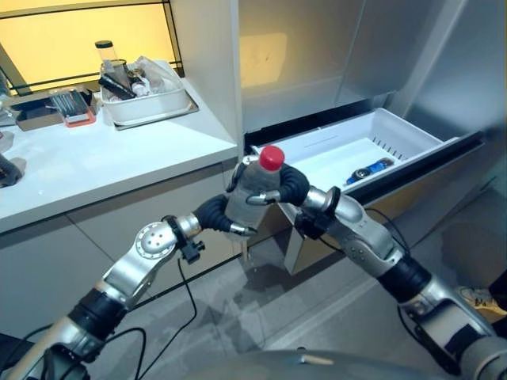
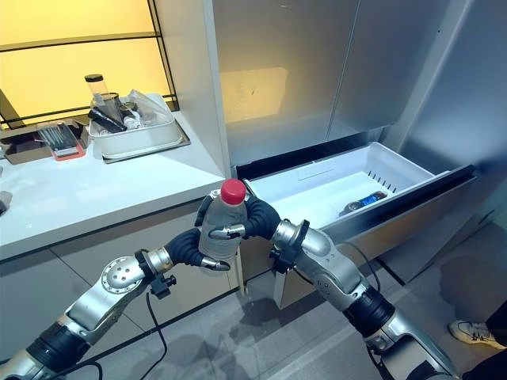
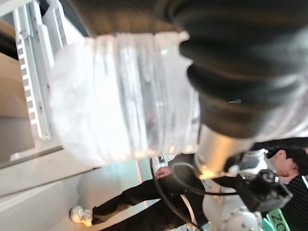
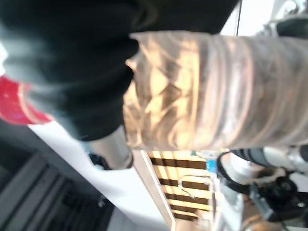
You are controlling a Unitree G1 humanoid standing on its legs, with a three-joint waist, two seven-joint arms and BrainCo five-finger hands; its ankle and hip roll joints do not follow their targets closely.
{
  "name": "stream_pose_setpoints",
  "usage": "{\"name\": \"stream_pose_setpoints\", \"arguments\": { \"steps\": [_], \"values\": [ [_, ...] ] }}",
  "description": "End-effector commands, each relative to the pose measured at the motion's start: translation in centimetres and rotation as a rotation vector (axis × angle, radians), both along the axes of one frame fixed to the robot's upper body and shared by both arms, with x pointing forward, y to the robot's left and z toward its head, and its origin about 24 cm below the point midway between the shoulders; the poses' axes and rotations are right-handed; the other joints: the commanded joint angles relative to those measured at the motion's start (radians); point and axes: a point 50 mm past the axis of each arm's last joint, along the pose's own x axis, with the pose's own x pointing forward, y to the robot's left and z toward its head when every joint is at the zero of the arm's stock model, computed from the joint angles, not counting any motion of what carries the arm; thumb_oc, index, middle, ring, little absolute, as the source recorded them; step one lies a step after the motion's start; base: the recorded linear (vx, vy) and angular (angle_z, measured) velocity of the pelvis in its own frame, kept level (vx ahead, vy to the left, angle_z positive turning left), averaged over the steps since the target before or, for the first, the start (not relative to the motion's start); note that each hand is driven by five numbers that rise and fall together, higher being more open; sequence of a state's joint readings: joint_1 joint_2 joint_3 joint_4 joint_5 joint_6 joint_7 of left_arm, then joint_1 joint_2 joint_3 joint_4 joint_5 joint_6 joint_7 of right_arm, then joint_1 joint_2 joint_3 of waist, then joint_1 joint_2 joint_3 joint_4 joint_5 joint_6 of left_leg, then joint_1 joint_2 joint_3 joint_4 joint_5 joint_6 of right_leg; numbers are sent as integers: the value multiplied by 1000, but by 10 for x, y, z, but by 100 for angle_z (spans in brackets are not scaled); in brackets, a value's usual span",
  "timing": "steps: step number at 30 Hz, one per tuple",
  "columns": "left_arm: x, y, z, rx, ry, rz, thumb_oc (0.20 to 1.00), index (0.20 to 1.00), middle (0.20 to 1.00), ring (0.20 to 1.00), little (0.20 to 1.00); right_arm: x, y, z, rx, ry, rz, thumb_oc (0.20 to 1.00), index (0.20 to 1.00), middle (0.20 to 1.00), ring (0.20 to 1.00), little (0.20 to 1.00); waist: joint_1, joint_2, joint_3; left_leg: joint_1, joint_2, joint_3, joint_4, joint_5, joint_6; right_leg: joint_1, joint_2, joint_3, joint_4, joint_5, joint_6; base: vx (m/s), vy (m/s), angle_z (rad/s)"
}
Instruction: Take the drinks into the refrigerator
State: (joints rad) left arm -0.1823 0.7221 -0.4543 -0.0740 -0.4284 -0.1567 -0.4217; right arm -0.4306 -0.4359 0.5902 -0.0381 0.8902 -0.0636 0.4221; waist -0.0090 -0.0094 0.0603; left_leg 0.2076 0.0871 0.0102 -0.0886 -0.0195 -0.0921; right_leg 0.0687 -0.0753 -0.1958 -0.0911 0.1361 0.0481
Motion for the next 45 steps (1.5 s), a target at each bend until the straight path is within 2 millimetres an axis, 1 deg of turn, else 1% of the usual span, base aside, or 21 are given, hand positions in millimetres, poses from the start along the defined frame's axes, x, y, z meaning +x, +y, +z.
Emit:
{"name": "stream_pose_setpoints", "arguments": {
  "steps": [1, 2, 3, 8, 17, 21, 22, 23, 24, 25, 28, 29, 32, 34, 38, 39, 40, 41, 42, 43, 45],
  "values": [
    [27, -7, 67, -201, -242, 38, 1000, 1000, 1000, 1000, 1000, -24, 44, 19, 269, 109, 228, 200, 200, 200, 200, 200, -5, -3, 22, 22, -90, -39, 5, -67, 93, 44, 14, -17, 121, -167, 23, 0, 0, 0],
    [27, -7, 67, -201, -241, 38, 1000, 1000, 1000, 1000, 1000, -24, 44, 19, 269, 109, 228, 200, 200, 200, 200, 200, -5, -3, 22, 22, -90, -39, 5, -67, 93, 44, 14, -17, 121, -167, 23, 0, 0, 0],
    [27, -1, 64, -199, -226, 65, 1000, 1000, 1000, 1000, 1000, -21, 42, 16, 316, 180, 200, 200, 200, 200, 200, 200, -5, -3, 23, 23, -89, -37, 5, -68, 93, 42, 14, -17, 124, -167, 22, 0, 0, 0],
    [25, 12, 57, -193, -192, 117, 1000, 1000, 1000, 1000, 1000, -13, 31, 20, 365, 191, 130, 200, 200, 200, 200, 200, -5, -4, 26, 23, -89, -33, 5, -69, 94, 36, 15, -17, 133, -167, 23, 0, 0, 0],
    [10, 33, 43, -212, -124, 187, 1000, 1000, 1000, 1000, 1000, -4, 7, 32, 425, 139, 19, 200, 200, 200, 200, 200, 2, -5, 31, 19, -87, -32, 4, -69, 94, 31, 16, -19, 130, -167, 23, 0, 0, 0],
    [1, 45, 36, -283, -107, 268, 1000, 1000, 1000, 1000, 1000, 5, -12, 36, 471, 113, -85, 200, 200, 200, 200, 200, 5, -7, 34, 18, -85, -31, 4, -70, 95, 28, 16, -18, 129, -167, 22, 0, 0, 0],
    [-5, 54, 28, -321, -88, 337, 1000, 1000, 1000, 1000, 1000, 9, -29, 39, 501, 87, -169, 200, 200, 200, 200, 200, 7, -7, 36, 17, -84, -29, 4, -70, 96, 26, 16, -16, 129, -166, 22, 0, 0, 0],
    [-5, 54, 28, -321, -88, 338, 1000, 1000, 1000, 1000, 1000, 9, -29, 39, 501, 88, -168, 200, 200, 200, 200, 200, 6, -7, 36, 17, -84, -29, 4, -70, 96, 26, 17, -16, 129, -166, 22, 0, 0, 0],
    [-10, 60, 23, -336, -77, 372, 1000, 1000, 1000, 1000, 1000, 11, -39, 43, 526, 69, -220, 200, 200, 200, 200, 200, 8, -7, 39, 15, -84, -28, 4, -70, 96, 25, 17, -15, 129, -167, 21, 0, 0, 0],
    [-10, 60, 23, -336, -77, 372, 1000, 1000, 1000, 1000, 1000, 11, -39, 43, 526, 69, -220, 200, 200, 200, 200, 200, 8, -7, 38, 15, -84, -28, 4, -70, 96, 25, 17, -15, 129, -167, 21, 0, 0, 0],
    [-22, 74, 5, -360, -31, 494, 1000, 1000, 1000, 1000, 1000, 14, -66, 47, 592, 30, -350, 200, 200, 200, 200, 200, 11, -7, 46, 12, -85, -24, 6, -73, 100, 20, 19, -9, 128, -167, 21, 0, 0, 0],
    [-22, 74, 5, -359, -30, 494, 1000, 1000, 1000, 1000, 1000, 14, -66, 47, 592, 30, -350, 200, 200, 200, 200, 200, 11, -7, 46, 12, -85, -24, 6, -73, 100, 20, 19, -9, 128, -167, 21, 0, 0, 0],
    [-31, 85, -3, -359, -34, 574, 1000, 1000, 1000, 1000, 1000, 14, -79, 47, 626, 15, -412, 200, 200, 200, 200, 200, 13, -6, 49, 10, -85, -21, 7, -75, 102, 17, 21, -7, 129, -168, 21, 0, 0, 0],
    [-37, 93, 0, -331, -91, 625, 1000, 1000, 1000, 1000, 1000, 13, -90, 46, 644, 4, -459, 200, 200, 200, 200, 200, 17, -8, 51, 10, -84, -21, 8, -77, 102, 17, 22, -7, 127, -169, 20, 0, 0, 0],
    [-47, 101, -3, -386, -116, 712, 1000, 1000, 1000, 1000, 1000, 6, -110, 47, 640, -52, -535, 200, 200, 200, 200, 200, 20, -13, 54, 5, -84, -21, 9, -78, 103, 13, 23, -8, 127, -170, 20, 0, 0, 0],
    [-51, 103, -3, -393, -127, 730, 1000, 1000, 1000, 1000, 1000, 3, -121, 48, 623, -84, -576, 200, 200, 200, 200, 200, 19, -15, 56, 4, -84, -21, 9, -79, 103, 12, 23, -9, 126, -170, 20, 0, 0, 0],
    [-51, 102, -3, -393, -126, 730, 1000, 1000, 1000, 1000, 1000, 2, -122, 47, 623, -84, -577, 200, 200, 200, 200, 200, 19, -15, 56, 4, -84, -22, 9, -79, 103, 12, 23, -9, 126, -170, 20, 0, 0, 0],
    [-55, 105, -3, -405, -130, 745, 1000, 1000, 1000, 1000, 1000, -1, -133, 48, 620, -106, -622, 200, 200, 200, 200, 200, 20, -17, 58, 2, -83, -22, 9, -79, 104, 11, 23, -10, 125, -171, 20, 0, 0, 0],
    [-55, 105, -3, -405, -130, 744, 1000, 1000, 1000, 1000, 1000, -1, -133, 47, 620, -106, -622, 200, 200, 200, 200, 200, 20, -17, 57, 2, -83, -22, 9, -79, 104, 11, 23, -10, 126, -171, 20, 0, 0, 0],
    [-57, 106, -2, -402, -145, 751, 1000, 1000, 1000, 1000, 1000, -4, -142, 49, 615, -138, -660, 200, 200, 200, 200, 200, 19, -18, 60, 0, -84, -23, 9, -80, 104, 10, 24, -11, 124, -172, 21, 0, 0, 0],
    [-58, 107, -2, -395, -149, 754, 1000, 1000, 1000, 1000, 1000, -5, -146, 51, 613, -151, -676, 200, 200, 200, 200, 200, 19, -19, 61, -2, -84, -24, 9, -80, 104, 9, 24, -12, 125, -173, 21, 0, 0, 0]
  ]
}}
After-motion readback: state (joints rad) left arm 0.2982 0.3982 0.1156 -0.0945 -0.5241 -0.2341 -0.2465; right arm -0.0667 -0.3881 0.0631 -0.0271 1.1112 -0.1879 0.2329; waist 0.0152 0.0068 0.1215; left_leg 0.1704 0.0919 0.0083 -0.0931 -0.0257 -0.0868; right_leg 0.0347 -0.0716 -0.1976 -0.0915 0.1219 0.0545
